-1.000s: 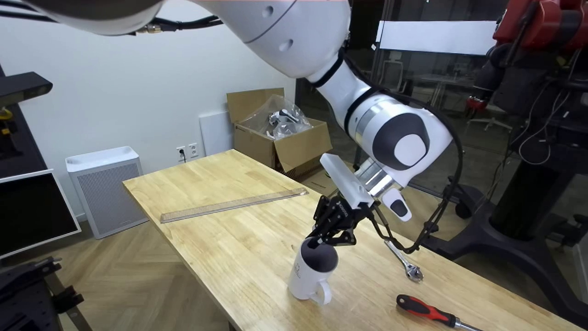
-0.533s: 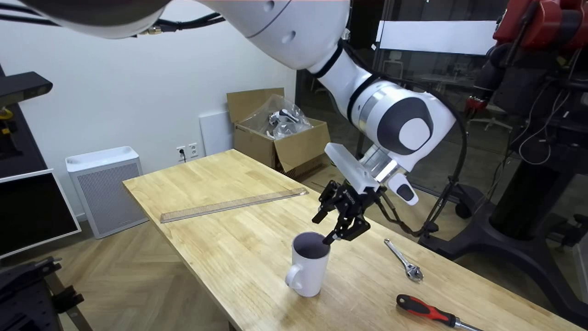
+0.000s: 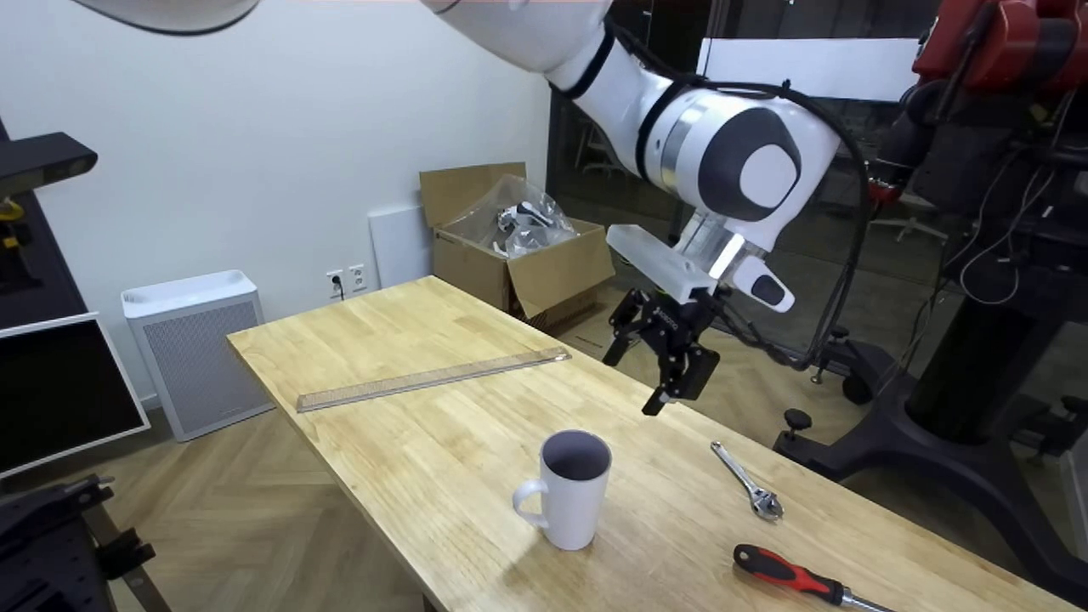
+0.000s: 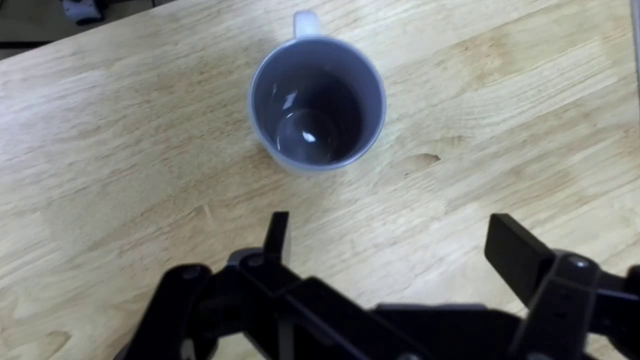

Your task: Move the mug to the left

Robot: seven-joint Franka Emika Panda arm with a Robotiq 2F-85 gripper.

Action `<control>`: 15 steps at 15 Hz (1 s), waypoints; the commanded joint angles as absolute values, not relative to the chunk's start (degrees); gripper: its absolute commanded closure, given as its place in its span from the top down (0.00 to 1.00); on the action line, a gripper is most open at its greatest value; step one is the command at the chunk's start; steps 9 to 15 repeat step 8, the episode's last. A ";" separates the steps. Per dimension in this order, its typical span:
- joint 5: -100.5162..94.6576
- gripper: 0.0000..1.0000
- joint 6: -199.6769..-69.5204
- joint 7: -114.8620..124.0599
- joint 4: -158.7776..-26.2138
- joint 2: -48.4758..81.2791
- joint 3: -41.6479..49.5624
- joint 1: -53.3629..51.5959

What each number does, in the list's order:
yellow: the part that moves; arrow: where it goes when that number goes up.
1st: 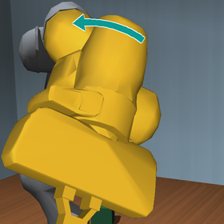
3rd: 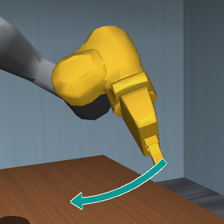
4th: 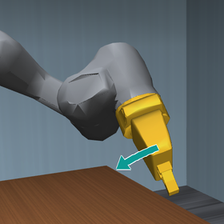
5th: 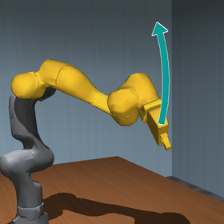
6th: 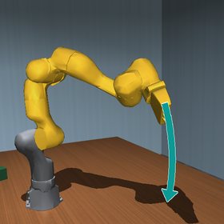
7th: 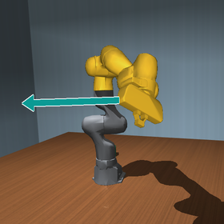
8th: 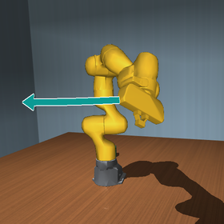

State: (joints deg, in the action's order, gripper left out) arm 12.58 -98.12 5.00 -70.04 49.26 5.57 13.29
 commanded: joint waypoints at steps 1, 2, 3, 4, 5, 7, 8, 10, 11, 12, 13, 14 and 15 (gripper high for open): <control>6.47 1.00 -105.91 8.57 -73.39 46.19 8.50 9.81; 4.71 1.00 -109.08 9.12 -74.41 45.76 9.08 9.05; 3.18 1.00 -112.71 9.86 -75.72 45.25 9.61 8.35; 2.26 1.00 -115.70 10.76 -76.90 44.84 9.90 7.91; 2.75 1.00 -116.90 11.06 -77.75 44.48 9.42 8.20; 3.38 1.00 -115.30 8.97 -74.29 47.08 8.35 9.30; 3.22 1.00 -115.96 9.14 -74.86 46.89 8.38 9.20; 3.22 1.00 -115.96 9.14 -74.86 46.89 8.38 9.20; 3.22 1.00 -115.96 9.14 -74.86 46.89 8.38 9.20; 3.22 1.00 -115.96 9.14 -74.86 46.89 8.38 9.20; 3.22 1.00 -115.96 9.14 -74.86 46.89 8.38 9.20; 3.22 1.00 -115.96 9.14 -74.86 46.89 8.38 9.20; 3.22 1.00 -115.96 9.14 -74.86 46.89 8.38 9.20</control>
